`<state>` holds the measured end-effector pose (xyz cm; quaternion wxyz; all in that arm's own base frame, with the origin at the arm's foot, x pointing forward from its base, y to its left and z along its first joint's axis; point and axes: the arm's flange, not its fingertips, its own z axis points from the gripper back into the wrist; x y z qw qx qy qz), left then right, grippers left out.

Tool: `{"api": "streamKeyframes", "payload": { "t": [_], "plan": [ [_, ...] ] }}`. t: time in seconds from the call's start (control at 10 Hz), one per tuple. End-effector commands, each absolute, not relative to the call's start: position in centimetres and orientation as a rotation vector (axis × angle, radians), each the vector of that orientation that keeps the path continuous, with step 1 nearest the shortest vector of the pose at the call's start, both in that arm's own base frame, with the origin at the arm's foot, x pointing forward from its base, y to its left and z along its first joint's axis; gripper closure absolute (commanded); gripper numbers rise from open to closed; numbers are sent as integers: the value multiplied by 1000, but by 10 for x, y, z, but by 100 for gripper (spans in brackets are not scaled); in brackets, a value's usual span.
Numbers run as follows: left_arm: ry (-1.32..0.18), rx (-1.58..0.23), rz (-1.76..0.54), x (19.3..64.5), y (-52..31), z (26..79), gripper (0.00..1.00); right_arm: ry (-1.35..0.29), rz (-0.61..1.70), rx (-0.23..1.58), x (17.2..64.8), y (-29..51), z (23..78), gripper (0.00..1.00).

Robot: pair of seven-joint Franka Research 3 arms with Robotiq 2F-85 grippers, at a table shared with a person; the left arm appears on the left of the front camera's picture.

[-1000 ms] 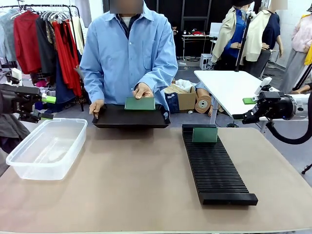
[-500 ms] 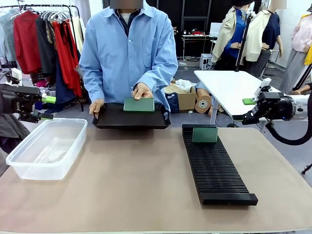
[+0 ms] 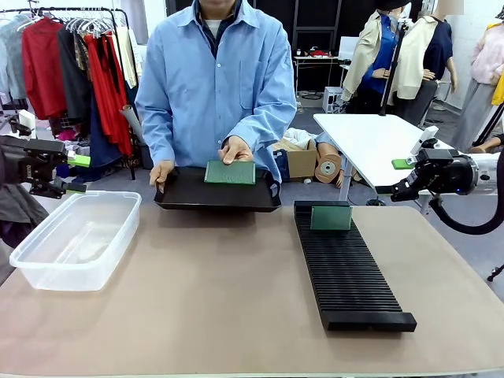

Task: Sort PCBs into racks and boxes based on the side picked up.
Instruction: Pick up the Blank PCB handed by the Human.

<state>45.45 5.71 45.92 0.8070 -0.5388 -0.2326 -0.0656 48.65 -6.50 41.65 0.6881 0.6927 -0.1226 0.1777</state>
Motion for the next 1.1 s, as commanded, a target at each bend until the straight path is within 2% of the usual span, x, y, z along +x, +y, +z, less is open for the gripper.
{"api": "streamKeyframes", "payload": {
  "t": [0.0, 0.4, 1.0],
  "plan": [
    [-500, -1156, -142, 453, 57, 460, 0, -290, 408, 1543, 488, -67, 418, 0],
    [-500, -1156, -142, 453, 57, 460, 0, -274, 398, 1550, 487, -65, 416, 0],
    [-500, -1156, -142, 453, 57, 460, 0, -230, 412, 1520, 494, 1, 445, 0]
  ]
}}
